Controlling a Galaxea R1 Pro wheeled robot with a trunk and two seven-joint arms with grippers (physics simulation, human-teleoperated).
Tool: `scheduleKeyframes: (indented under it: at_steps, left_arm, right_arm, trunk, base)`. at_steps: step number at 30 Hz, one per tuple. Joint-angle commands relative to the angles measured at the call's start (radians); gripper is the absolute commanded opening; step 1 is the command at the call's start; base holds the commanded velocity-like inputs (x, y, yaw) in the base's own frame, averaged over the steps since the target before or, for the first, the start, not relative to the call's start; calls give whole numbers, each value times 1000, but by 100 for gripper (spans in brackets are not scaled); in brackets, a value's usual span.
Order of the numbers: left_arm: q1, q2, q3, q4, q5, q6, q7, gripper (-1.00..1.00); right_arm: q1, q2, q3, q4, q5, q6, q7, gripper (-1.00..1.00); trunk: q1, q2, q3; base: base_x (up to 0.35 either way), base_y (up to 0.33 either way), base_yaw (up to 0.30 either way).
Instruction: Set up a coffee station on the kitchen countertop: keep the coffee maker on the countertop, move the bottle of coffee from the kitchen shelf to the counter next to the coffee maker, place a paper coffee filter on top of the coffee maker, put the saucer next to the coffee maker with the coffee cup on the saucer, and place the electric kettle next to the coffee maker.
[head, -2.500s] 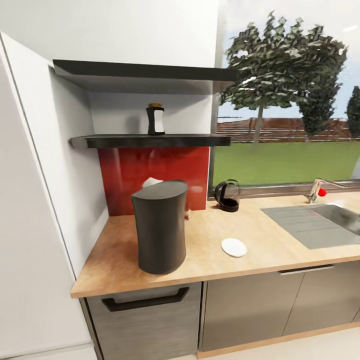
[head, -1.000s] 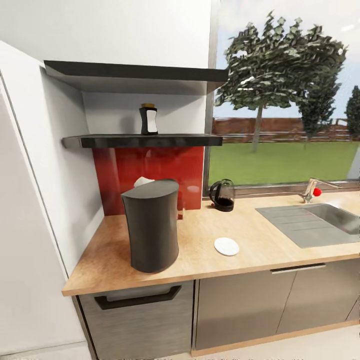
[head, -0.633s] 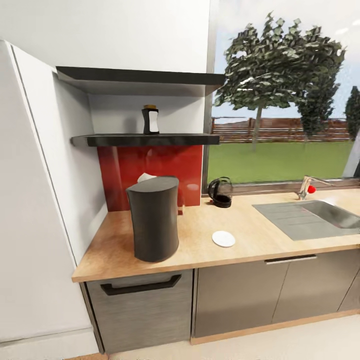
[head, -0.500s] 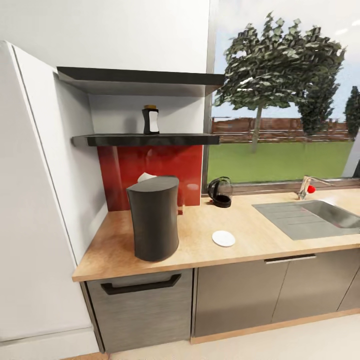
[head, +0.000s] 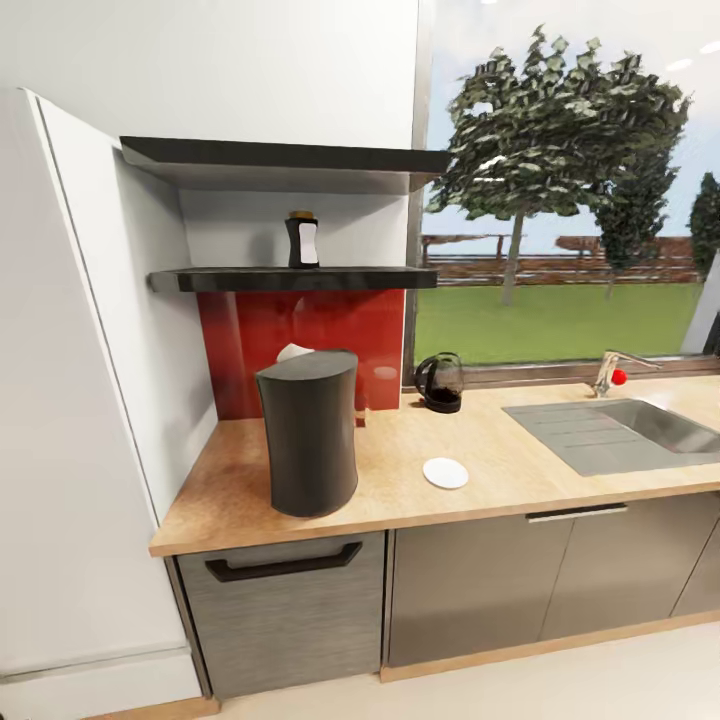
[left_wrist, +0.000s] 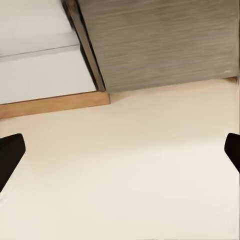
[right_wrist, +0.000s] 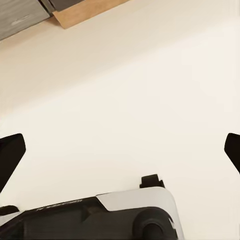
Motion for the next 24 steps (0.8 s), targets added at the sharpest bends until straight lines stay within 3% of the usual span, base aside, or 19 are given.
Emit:
scheduleKeyframes:
  at_steps: [1, 7, 15, 19, 21, 24]
  left_arm:
    - [1, 1, 0, -46, 6, -5, 1, 100]
    - [-18, -2, 4, -247, 7, -10, 8, 100]
    - [-115, -9, 7, -354, 11, -11, 10, 100]
    - [-127, -11, 5, -399, 21, -11, 10, 100]
    - [-129, -19, 2, -463, 29, -12, 4, 100]
    - [-130, -29, -1, -491, 29, -12, 1, 100]
  right_arm:
    - [0, 1, -9, 2, 0, -3, 6, 100]
    - [0, 4, -9, 1, 1, -4, 6, 100]
    - [0, 4, -7, -1, 0, -27, 6, 100]
    - [0, 3, -7, -1, 1, -82, 6, 100]
    - [0, 3, -7, -1, 1, -111, 6, 100]
    - [0, 4, -7, 0, 1, -114, 6, 100]
  trunk:
    - [0, 0, 0]
    - [0, 0, 0]
    - [0, 0, 0]
    - [0, 0, 0]
    - [0, 0, 0]
    - [0, 0, 0]
  base:
    - [-15, 0, 0]
    - [-5, 0, 0]
    - [0, 0, 0]
    - [0, 0, 0]
    - [0, 0, 0]
    - [0, 0, 0]
